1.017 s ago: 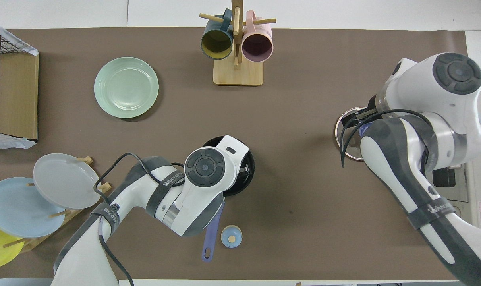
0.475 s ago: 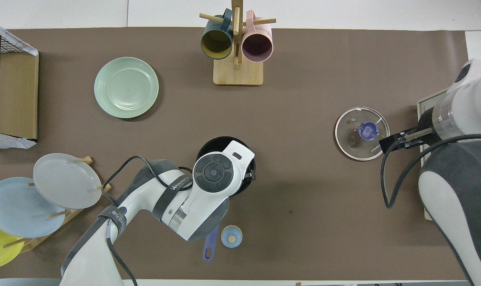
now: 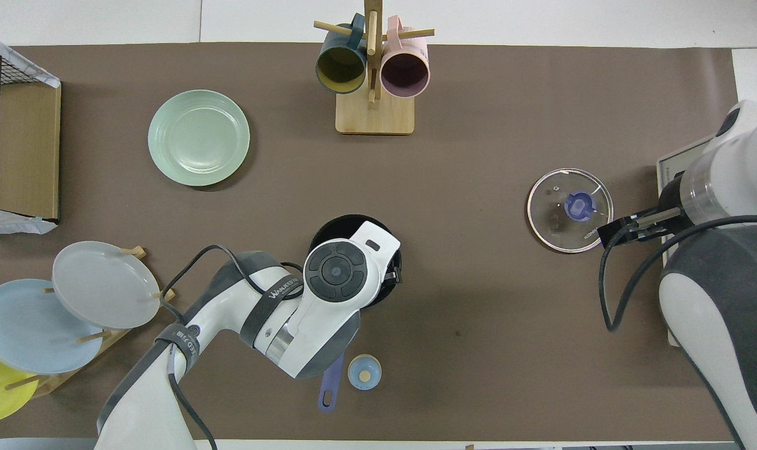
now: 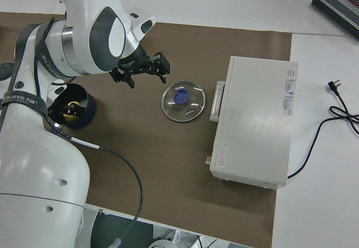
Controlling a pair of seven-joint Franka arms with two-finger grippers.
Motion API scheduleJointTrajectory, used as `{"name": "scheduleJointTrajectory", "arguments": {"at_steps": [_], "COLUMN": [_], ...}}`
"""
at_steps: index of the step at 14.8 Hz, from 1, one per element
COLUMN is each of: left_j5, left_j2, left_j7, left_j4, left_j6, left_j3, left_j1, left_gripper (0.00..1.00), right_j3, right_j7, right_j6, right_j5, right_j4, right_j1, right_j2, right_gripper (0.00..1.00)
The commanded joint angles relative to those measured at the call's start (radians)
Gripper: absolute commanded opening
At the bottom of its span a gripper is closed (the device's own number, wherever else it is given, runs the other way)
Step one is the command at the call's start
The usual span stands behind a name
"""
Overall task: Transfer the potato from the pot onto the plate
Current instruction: 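Grasp the yellow potato with the left gripper while the right gripper withdraws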
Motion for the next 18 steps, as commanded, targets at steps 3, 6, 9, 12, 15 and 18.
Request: {"name": "scheduleJointTrajectory", "arguments": {"at_steps": [3, 6, 9, 12, 15, 18], "left_j5": [-0.011, -0.011, -0.011, -0.011, -0.011, -0.011], "left_j2": [0.017, 0.019, 0.016, 0.015, 0.015, 0.005], "left_j7": [0.009, 0.008, 0.018, 0.031, 0.032, 0.037], "left_j4": [-0.001, -0.001, -0.009, -0.006, 0.000, 0.017], "left_j6": [0.021, 0.019, 0.014, 0.010, 0.002, -0.021], "left_j3": [0.014, 0.014, 0.014, 0.014, 0.015, 0.015], "left_j1": [-0.016, -0.016, -0.015, -0.010, -0.008, 0.013], "left_gripper": [1.00, 0.78, 0.21, 0.00, 0.00, 0.00], "right_j3": [0.003, 0.000, 0.000, -0.001, -0.004, -0.004], "right_j7": [0.016, 0.016, 0.013, 0.011, 0.008, 0.008], "right_j6": [-0.021, -0.026, -0.030, -0.023, -0.024, -0.024], "right_j5": [0.014, 0.016, 0.017, 0.017, 0.016, 0.017], "right_j4": [-0.007, -0.006, -0.012, -0.012, -0.010, -0.010], "right_j1": [-0.013, -0.013, -0.011, -0.012, -0.031, -0.031], "right_j2": [-0.021, -0.023, -0.037, -0.041, -0.040, -0.040], "right_gripper": [1.00, 1.00, 1.00, 1.00, 1.00, 1.00]}}
